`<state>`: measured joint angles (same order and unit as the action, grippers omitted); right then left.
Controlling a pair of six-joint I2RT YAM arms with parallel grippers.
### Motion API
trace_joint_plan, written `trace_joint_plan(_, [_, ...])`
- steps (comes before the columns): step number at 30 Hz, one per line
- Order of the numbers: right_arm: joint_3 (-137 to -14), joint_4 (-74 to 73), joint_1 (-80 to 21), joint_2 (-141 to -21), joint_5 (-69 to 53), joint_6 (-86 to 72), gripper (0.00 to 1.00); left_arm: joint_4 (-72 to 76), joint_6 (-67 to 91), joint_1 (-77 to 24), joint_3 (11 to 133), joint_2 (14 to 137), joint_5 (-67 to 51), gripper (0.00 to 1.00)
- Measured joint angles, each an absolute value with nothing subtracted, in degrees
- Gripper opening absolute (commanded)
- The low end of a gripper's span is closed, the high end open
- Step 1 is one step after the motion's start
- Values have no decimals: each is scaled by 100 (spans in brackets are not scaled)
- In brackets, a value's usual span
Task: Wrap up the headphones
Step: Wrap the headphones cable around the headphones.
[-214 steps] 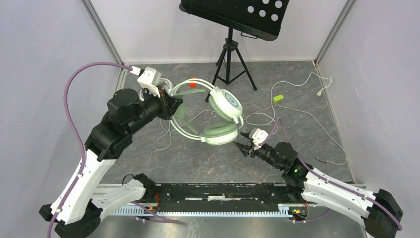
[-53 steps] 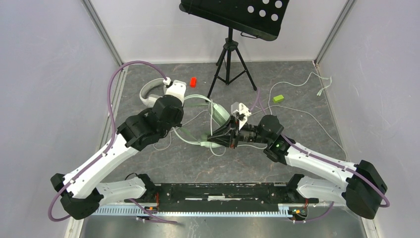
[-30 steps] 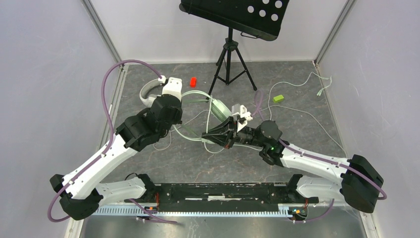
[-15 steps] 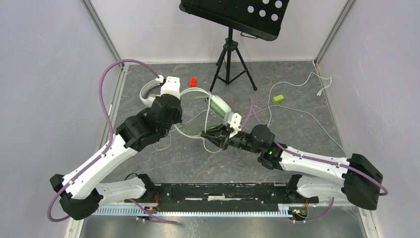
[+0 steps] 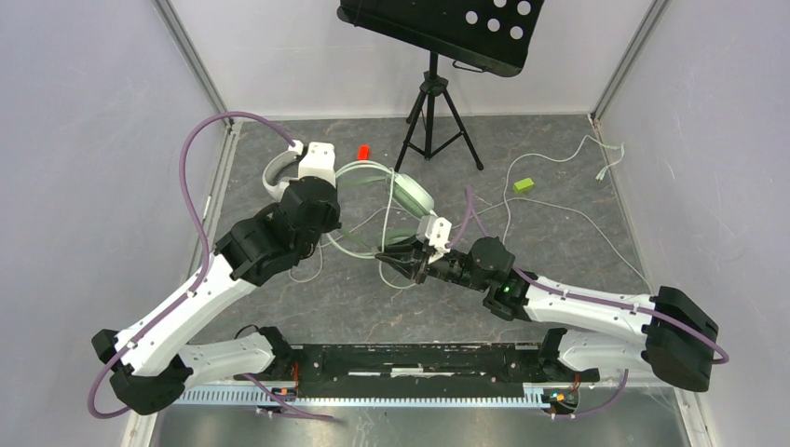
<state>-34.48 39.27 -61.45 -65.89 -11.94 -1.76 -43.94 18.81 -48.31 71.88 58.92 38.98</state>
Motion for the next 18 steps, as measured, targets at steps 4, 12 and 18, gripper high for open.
trace_joint_plan(4, [-3448,3935,-6145,-6654,-1227,-174,23,-4397,1879,-4831,7188,5892,3946,7])
trace_joint_plan(12, [-3518,4101,-6156,-6654,-1369,-427,30,-4027,1903,-4829,7046,5885,4053,7])
trace_joint_plan(18, [-3621,4163,-6184,-6803,-1431,-489,28,-3844,1914,-4829,7041,5876,4062,7])
